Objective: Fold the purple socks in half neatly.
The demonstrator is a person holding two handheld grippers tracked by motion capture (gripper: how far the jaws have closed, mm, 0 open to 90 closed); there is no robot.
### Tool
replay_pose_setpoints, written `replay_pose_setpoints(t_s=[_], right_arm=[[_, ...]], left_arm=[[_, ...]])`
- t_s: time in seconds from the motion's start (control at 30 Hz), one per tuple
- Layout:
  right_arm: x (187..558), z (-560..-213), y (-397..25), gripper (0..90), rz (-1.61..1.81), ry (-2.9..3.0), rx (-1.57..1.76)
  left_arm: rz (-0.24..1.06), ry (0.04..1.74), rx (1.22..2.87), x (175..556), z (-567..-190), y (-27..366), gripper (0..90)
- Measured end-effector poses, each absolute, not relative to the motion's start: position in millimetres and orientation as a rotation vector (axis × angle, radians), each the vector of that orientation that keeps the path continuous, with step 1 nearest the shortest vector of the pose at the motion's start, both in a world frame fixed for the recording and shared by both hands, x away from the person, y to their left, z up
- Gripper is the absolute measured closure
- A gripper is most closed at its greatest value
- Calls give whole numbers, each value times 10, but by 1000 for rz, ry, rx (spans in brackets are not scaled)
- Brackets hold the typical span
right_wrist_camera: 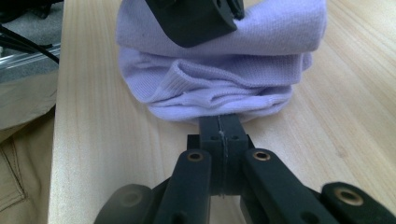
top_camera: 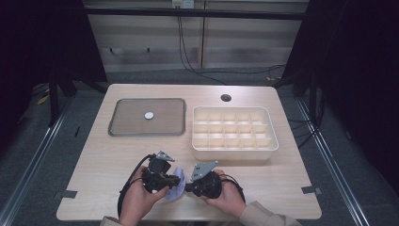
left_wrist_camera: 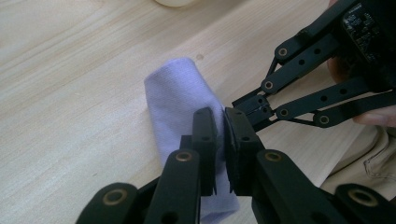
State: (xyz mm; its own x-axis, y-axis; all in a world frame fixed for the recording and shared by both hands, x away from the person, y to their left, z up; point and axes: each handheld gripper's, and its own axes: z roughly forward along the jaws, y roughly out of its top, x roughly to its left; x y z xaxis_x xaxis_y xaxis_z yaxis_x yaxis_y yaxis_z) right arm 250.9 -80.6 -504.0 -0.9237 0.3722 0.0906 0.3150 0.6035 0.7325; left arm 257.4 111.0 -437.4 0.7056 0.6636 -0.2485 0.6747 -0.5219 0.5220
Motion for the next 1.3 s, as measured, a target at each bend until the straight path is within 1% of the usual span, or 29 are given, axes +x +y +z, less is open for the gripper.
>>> replay_pose_setpoints(t_s=[1.07,1.3], right_arm=[[2507,-5043,-794,900,1238,2740,610],[2508,-5041,-793,900,1230,2741,605]], left_arm=[[-22,1005,2304,2552,-4406,1050,828],[-25,997,2323,2554,-4447,1027,824]])
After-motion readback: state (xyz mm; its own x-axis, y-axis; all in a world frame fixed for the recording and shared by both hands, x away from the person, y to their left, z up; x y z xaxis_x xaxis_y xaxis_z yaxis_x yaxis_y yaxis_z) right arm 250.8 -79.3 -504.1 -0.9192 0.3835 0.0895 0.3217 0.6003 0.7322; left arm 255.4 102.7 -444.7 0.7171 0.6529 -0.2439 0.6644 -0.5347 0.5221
